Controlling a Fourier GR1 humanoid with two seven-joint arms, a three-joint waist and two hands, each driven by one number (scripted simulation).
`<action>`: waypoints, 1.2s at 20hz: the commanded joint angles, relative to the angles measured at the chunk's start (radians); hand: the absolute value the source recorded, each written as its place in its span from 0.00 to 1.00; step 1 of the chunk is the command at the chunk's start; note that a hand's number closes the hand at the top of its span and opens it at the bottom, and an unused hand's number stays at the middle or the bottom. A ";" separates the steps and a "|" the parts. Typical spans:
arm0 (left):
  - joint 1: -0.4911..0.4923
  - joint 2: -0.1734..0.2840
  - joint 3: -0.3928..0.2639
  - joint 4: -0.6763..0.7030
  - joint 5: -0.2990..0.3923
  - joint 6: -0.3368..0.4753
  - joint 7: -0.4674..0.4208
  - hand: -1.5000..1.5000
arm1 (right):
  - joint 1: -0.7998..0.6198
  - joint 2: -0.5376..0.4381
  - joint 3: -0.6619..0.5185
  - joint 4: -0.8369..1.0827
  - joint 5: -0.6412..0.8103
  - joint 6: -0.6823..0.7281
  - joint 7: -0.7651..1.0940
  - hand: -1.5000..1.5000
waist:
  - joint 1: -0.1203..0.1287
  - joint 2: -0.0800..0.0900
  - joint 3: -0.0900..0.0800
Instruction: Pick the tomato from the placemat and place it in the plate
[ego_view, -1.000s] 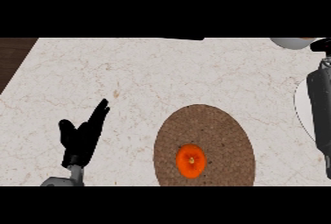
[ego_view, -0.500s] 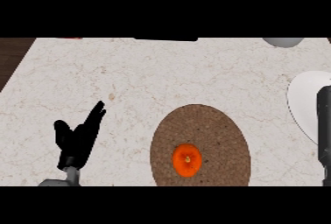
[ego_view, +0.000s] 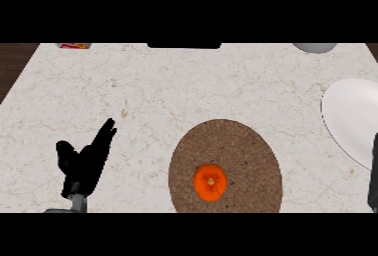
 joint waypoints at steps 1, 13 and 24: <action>-0.007 -0.006 0.000 0.022 0.011 -0.007 0.032 0.50 | 0.029 0.005 -0.085 0.036 -0.022 -0.212 0.159 1.00 | -0.010 0.001 -0.005; 0.017 -0.049 -0.036 -0.003 -0.047 0.056 0.053 0.50 | -0.010 -0.111 -0.256 0.429 -0.589 -0.262 -0.236 0.00 | -0.017 -0.007 -0.004; -0.006 -0.069 -0.024 0.066 -0.045 0.039 0.011 0.50 | 0.029 -0.097 -0.158 0.285 -0.909 -0.565 -0.525 0.00 | -0.031 -0.010 -0.004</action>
